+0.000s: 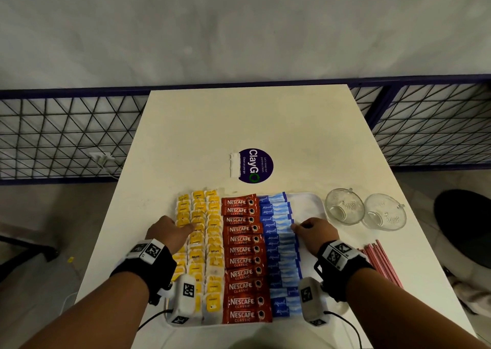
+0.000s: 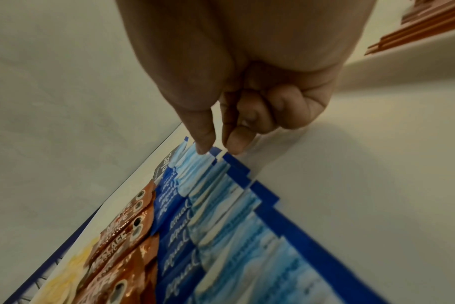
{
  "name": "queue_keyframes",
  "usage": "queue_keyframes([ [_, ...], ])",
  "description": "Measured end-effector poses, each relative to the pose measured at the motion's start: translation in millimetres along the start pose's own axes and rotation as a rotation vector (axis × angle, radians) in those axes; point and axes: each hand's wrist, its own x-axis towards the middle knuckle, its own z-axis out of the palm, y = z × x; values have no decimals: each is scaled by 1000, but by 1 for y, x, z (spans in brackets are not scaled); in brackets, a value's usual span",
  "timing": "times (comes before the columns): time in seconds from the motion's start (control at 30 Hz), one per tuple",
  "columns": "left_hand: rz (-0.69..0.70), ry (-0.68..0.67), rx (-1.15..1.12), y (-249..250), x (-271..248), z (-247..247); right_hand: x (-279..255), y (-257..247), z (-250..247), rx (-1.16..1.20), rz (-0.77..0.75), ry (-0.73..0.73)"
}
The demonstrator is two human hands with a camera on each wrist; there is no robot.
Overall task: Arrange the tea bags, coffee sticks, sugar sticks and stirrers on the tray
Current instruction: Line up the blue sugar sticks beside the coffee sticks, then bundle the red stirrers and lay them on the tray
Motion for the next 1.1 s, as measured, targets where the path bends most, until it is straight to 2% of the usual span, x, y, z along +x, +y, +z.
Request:
queue_keyframes([
  [0.1, 19, 64, -5, -1, -4, -8, -7, 0, -4, 17, -22, 51],
  [0.2, 96, 214, -59, -1, -10, -18, -25, -3, -11, 59, -86, 121],
  [0.3, 278, 331, -127, 10, -20, -22, -50, -6, -17, 156, -183, 194],
  [0.4, 484, 325, -191, 37, -43, -18, -77, -4, -24, 216, -255, 247],
  [0.5, 609, 215, -222, 69, -77, -5, -95, 16, -39, 226, -228, 324],
  [0.63, 714, -11, -188, 100, -126, 26, -101, 68, -74, 200, -96, 404],
  [0.73, 758, -155, -82, 119, -161, 57, -95, 114, -94, 60, 53, 343],
  [0.83, 723, -240, 25, 139, -185, 97, -77, 154, -100, -74, 157, 222],
  [0.9, 692, -250, 63, 152, -197, 120, -64, 174, -100, -131, 166, 145],
  [0.97, 644, -276, 43, 166, -209, 137, -51, 186, -99, -120, 137, 87],
  [1.03, 538, -367, -38, 179, -226, 151, -43, 191, -99, -122, 78, 45],
  [1.1, 471, -409, 9, 192, -241, 168, -33, 191, -99, -126, 13, 26],
])
